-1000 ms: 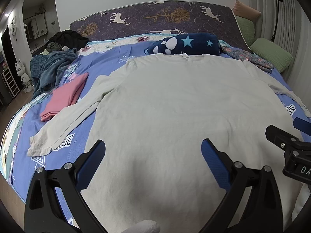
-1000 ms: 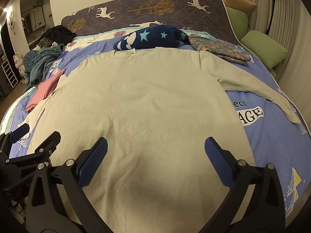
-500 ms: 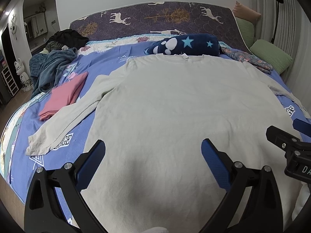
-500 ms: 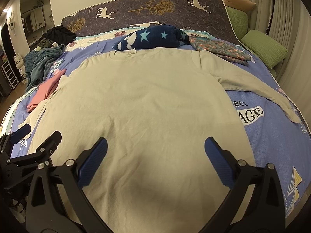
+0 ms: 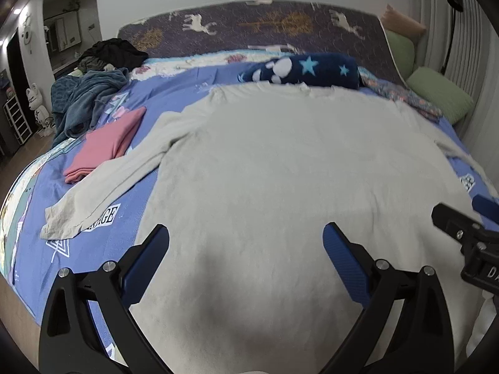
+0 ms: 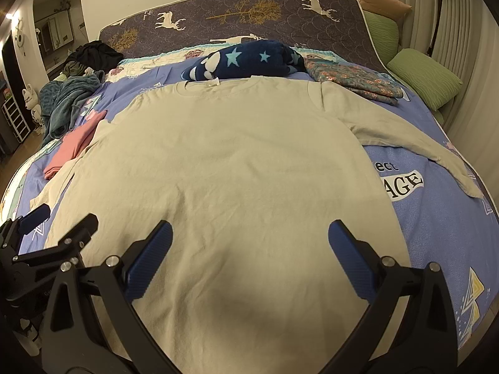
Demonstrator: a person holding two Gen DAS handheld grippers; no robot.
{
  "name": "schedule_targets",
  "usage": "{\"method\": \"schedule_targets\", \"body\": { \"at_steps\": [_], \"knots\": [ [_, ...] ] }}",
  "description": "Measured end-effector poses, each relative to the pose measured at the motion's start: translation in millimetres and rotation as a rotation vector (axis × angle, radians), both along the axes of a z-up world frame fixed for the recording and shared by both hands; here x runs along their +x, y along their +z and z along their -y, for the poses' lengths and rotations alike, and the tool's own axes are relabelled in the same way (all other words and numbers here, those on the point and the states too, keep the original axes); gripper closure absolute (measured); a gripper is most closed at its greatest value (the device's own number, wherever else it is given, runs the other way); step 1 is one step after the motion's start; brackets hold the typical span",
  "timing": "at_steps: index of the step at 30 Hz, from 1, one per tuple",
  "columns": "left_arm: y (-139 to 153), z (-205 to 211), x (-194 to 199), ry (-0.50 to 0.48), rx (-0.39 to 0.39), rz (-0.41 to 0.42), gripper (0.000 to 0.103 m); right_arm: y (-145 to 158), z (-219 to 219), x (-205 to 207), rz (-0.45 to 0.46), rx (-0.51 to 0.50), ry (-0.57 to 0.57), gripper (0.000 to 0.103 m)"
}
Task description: Fold small clothes
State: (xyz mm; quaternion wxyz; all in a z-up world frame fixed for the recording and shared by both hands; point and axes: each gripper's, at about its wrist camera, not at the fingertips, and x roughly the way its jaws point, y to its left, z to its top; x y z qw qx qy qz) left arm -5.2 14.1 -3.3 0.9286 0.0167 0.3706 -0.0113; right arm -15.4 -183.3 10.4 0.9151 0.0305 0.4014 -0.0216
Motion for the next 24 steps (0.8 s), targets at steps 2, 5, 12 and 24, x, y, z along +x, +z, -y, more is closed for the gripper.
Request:
{"method": "schedule_targets", "body": {
  "at_steps": [2,5,12,24],
  "knots": [
    [5.9,-4.4,-7.4,0.016,-0.032,0.073,0.004,0.1,0.0,0.1,-0.001,0.0,-0.001,0.002],
    [12.2,-6.0,-9.4,0.025,-0.044,0.11,0.004,0.2,-0.5,-0.4,-0.002,0.0,0.001,0.002],
    [9.9,-6.4,-4.5,0.024,-0.031,0.079,0.004,2.8,-2.1,-0.8,0.001,-0.004,0.005,0.002],
    [6.8,-10.6,-1.8,0.034,-0.025,0.041,0.004,3.9,-4.4,-1.0,0.004,-0.008,0.013,0.002]
  ]
}}
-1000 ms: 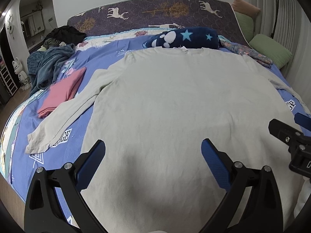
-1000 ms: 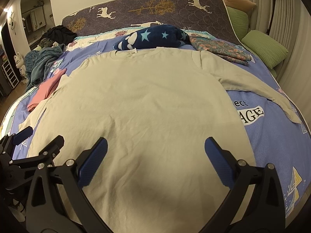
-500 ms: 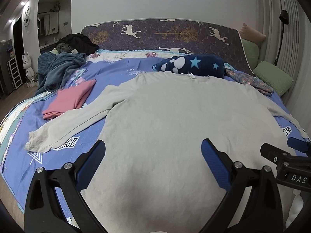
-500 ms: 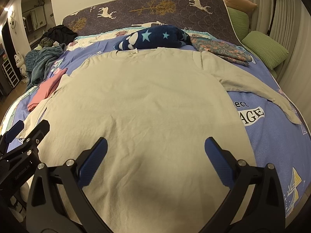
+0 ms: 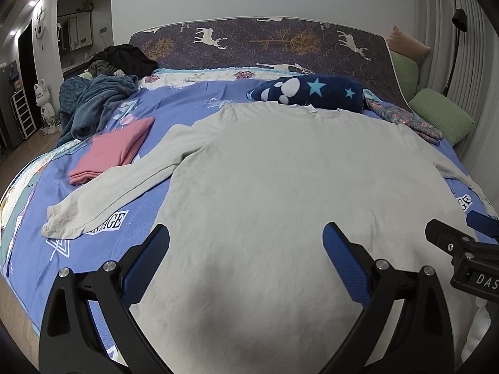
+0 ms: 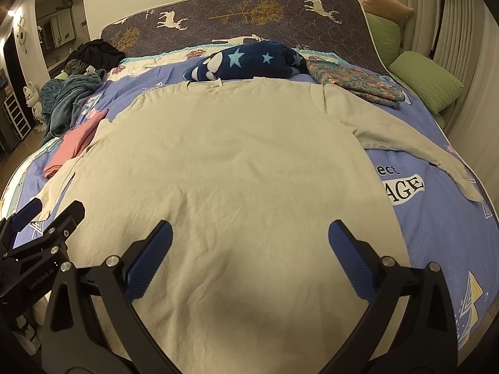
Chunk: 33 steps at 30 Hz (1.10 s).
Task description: Fold small clothes
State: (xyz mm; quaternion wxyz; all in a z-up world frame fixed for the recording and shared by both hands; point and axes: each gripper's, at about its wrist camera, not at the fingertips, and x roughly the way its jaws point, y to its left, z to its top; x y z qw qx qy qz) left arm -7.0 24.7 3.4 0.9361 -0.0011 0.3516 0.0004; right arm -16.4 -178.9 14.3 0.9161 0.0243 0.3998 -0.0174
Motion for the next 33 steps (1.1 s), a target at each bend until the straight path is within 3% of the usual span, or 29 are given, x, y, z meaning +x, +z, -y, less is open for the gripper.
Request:
{"method": "schedule_targets", "body": {
  "at_steps": [6,10,17,20,22,27,33],
  "knots": [
    [-2,-13,1,0.036,-0.02,-0.023,0.004,1,-4,5,-0.002,-0.011,0.01,0.002],
    [-2,-28,0,0.027,-0.05,0.007,0.008,3,-9,10,0.009,-0.04,0.023,0.002],
    [1,-110,0,0.23,-0.139,0.033,0.008,7,-2,29,0.027,-0.064,-0.01,0.002],
    [-12,-179,6,0.401,-0.236,-0.015,0.008,6,-2,34,0.026,-0.067,-0.019,0.002],
    [-29,-234,11,0.536,-0.339,-0.065,0.01,5,-3,35,0.024,-0.067,-0.02,0.002],
    [-86,-344,9,0.741,-0.618,-0.137,0.036,1,-8,41,0.011,-0.079,-0.018,0.002],
    [-130,-404,21,0.867,-0.708,-0.151,0.038,0,-12,53,0.004,-0.094,-0.029,0.002]
  ]
}}
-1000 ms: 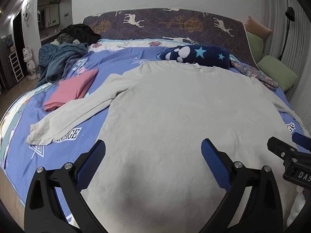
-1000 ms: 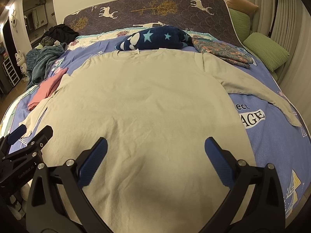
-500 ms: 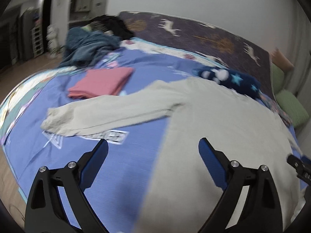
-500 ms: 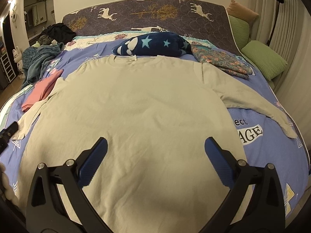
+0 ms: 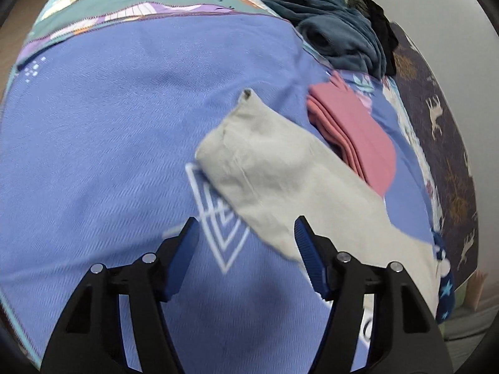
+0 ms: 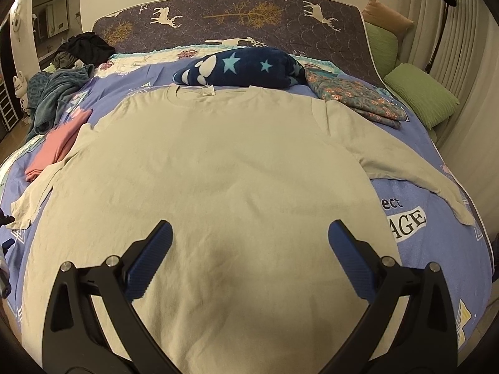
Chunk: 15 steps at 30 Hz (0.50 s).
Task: Fold small clothes
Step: 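Grasp the beige shirt's sleeve cuff with the left gripper and fold it across the body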
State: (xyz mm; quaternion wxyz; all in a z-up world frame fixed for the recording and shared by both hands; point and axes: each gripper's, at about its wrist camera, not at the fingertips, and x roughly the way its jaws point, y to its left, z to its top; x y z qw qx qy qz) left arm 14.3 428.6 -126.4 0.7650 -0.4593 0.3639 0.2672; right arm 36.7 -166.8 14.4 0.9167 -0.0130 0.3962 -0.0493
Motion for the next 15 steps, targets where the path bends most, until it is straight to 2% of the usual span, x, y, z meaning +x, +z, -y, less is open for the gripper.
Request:
{"method": "schedule_targets", "body": {
  "at_steps": [3,5,6,7,8,9,13,15],
  "knots": [
    [-12,-17,13,0.042,-0.023,-0.002,0.04,1,-4,5,0.003,-0.005,0.007,0.002],
    [-13,-24,19,0.064,-0.007,-0.002,0.046,1,-6,7,0.002,-0.008,0.01,0.002],
    [-10,-25,23,0.063,0.008,-0.002,0.057,0,-7,9,0.0,-0.009,0.01,0.002],
    [-7,-26,27,0.043,0.01,0.01,0.08,0,-7,10,-0.002,-0.01,0.009,0.002],
    [-3,-26,33,-0.001,-0.011,0.054,0.093,-1,-6,11,-0.003,-0.01,0.006,0.002],
    [3,-25,37,-0.032,-0.027,0.097,0.101,-2,-5,13,-0.006,-0.01,0.001,0.002],
    [56,3,58,-0.132,0.125,0.147,0.101,-5,0,16,-0.012,-0.013,-0.009,0.002],
    [90,30,73,-0.217,0.177,0.2,0.101,-5,3,17,-0.01,-0.013,-0.011,0.002]
  ]
}}
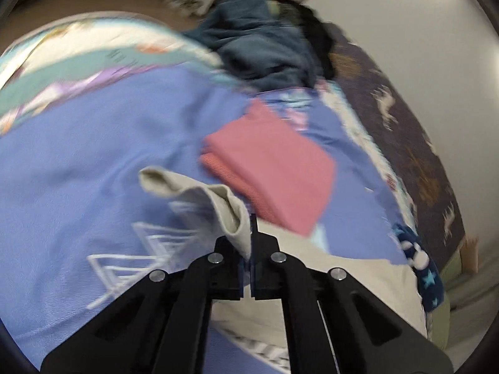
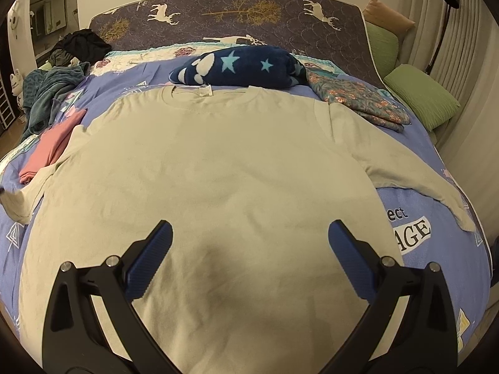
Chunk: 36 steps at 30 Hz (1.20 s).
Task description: Fold small clothes
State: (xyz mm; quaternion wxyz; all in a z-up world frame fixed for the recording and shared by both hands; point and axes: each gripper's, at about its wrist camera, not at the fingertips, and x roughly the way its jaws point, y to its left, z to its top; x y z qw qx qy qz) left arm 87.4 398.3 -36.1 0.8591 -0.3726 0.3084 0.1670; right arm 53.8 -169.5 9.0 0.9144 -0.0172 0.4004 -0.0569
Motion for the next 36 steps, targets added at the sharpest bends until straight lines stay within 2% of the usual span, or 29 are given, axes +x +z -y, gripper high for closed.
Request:
{"method": "schedule_targets", "body": {
  "at_steps": [4,7,10,13,16,18,20,22,24,28,29,31,32,34,36],
  "knots": [
    [59,70,25,-0.191,0.075,0.103,0.101,3,7,-1,0.015,0.012,-0.007,0.002],
    [100,149,47,-0.388,0.116,0.196,0.101,4,15,-1,0.022,0.018,-0.023,0.002],
    [122,232,61,-0.588,0.156,0.255,0.101,5,26,-3,0.022,0.034,-0.05,0.002],
    [120,312,67,-0.781,0.175,0.265,0.101,5,39,-6,0.023,0.043,-0.082,0.002],
    [97,371,69,-0.896,0.22,0.207,0.101,7,52,-11,0.024,0.042,-0.118,0.002],
    [75,387,66,-0.942,0.231,0.167,0.101,8,59,-13,0.027,0.038,-0.132,0.002],
    [58,394,64,-0.968,0.24,0.125,0.097,7,65,-12,0.022,0.037,-0.135,0.002],
    [47,395,62,-0.972,0.246,0.097,0.09,5,69,-5,-0.003,0.081,-0.116,0.002],
    [37,391,59,-0.959,0.247,0.073,0.083,3,67,8,-0.039,0.178,-0.066,0.002],
    [27,390,54,-0.963,0.258,0.039,0.079,1,55,40,-0.081,0.333,0.049,0.003],
    [26,392,52,-0.972,0.261,0.034,0.076,1,51,48,-0.086,0.367,0.078,0.009],
    [27,396,45,-0.989,0.27,0.042,0.061,-2,40,72,-0.121,0.459,0.171,0.019],
    [28,399,40,-1.004,0.285,0.053,0.06,-3,37,80,-0.139,0.491,0.193,0.022],
    [29,407,34,-1.035,0.326,0.059,0.054,-11,28,101,-0.198,0.566,0.232,0.023],
    [30,407,27,-1.032,0.359,0.062,0.052,-20,17,118,-0.241,0.588,0.249,0.022]
  ]
}}
